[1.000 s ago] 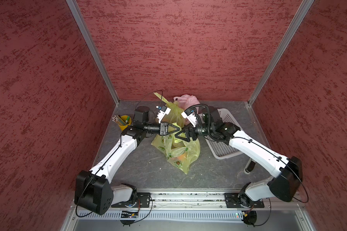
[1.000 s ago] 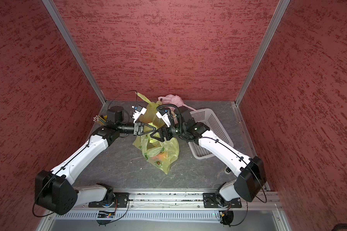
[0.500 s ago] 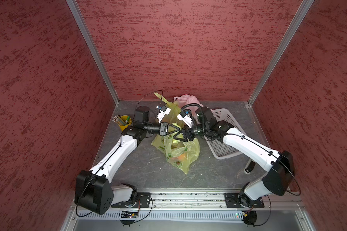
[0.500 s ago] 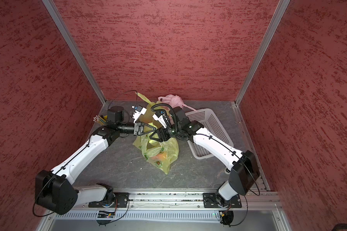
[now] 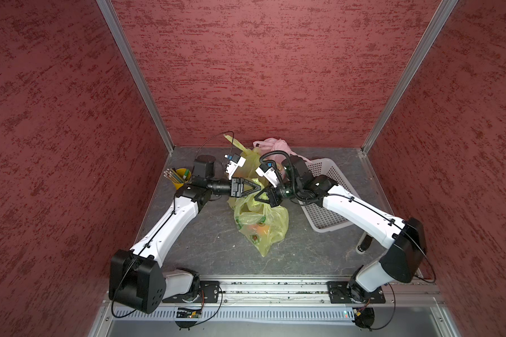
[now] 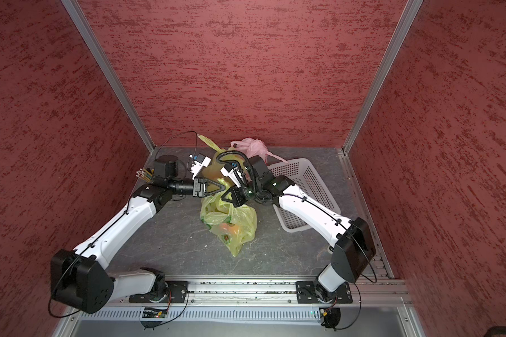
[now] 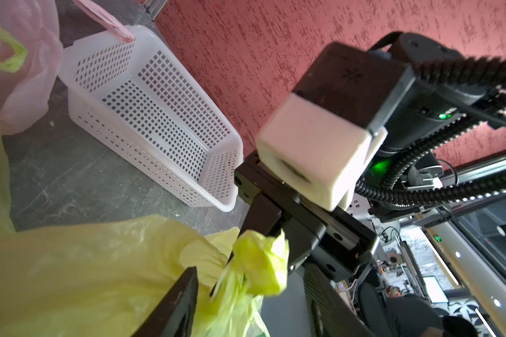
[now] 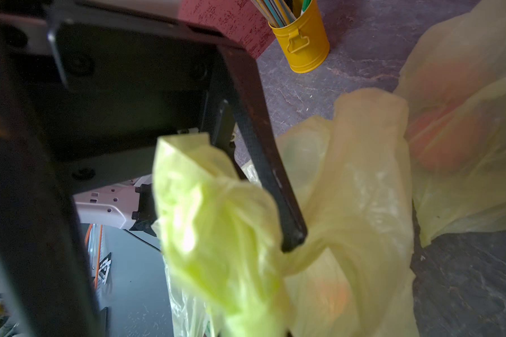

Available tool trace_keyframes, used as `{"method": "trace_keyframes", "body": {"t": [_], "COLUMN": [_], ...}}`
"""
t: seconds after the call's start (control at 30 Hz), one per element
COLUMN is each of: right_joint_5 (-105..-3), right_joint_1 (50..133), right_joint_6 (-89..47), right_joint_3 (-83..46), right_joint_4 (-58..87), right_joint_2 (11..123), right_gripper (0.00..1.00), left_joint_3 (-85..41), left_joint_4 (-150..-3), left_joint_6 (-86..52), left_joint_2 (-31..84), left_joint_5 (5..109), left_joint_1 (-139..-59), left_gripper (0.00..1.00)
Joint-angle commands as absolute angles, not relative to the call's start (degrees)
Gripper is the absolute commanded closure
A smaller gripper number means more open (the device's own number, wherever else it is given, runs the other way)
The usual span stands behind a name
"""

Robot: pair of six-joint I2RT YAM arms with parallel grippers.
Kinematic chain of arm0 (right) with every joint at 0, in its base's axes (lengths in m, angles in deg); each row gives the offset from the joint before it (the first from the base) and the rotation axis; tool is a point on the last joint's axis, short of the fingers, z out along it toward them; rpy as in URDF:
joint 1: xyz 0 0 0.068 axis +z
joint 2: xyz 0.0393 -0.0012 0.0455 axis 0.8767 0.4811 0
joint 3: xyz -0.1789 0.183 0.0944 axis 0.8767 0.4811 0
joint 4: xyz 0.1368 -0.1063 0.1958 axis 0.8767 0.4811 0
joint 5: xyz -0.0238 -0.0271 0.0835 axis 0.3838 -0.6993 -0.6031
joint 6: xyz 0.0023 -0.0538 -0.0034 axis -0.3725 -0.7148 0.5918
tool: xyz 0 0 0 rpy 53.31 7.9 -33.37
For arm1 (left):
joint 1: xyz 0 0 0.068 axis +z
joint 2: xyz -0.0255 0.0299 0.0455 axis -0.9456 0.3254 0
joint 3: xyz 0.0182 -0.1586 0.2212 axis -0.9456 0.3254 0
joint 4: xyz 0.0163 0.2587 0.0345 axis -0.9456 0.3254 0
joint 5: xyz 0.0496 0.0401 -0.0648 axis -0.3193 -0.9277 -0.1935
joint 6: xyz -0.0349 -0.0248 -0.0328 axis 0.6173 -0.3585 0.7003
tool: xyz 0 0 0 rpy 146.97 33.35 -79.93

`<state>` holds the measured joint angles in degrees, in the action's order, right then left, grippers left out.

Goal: Place the peach into a plastic bag & tie a knot
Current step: Cross the plastic bag at the center of the board.

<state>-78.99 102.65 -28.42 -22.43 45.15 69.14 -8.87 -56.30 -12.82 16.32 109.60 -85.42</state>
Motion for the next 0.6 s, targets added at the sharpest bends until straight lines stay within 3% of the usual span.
{"method": "trace_keyframes", "body": {"t": [0.0,0.43,0.47,0.5,0.57], "right_joint_5": [-79.4,-87.9,-88.7,-89.9,-92.1], "right_joint_1": [102.7,102.6,102.6,102.6,102.6], "right_joint_6": [-30.8,-36.8,-37.1,-37.7,-39.0], "right_joint_3": [-24.1,-31.5,-32.0,-32.4,-33.3], "right_joint_4": [46.9,55.4,55.9,56.5,58.1], "right_joint_2": [66.1,68.2,68.5,68.7,69.1], "right_gripper": [1.00,1.00,1.00,1.00,1.00], "left_joint_3": [-10.2,-10.6,-10.7,-10.1,-8.0], "left_joint_4": [-50.0,-36.0,-36.0,-37.1,-40.6], "left_joint_6": [-19.0,-40.3,-41.9,-43.2,-45.6], "left_joint_2": [13.1,-4.0,-4.0,-4.4,-5.7], "left_joint_5": [108.4,85.4,85.7,85.2,84.2], "left_joint_1": [-84.7,-89.5,-90.6,-92.1,-94.5], "left_gripper": [0.36,0.21,0.17,0.00,0.00]}}
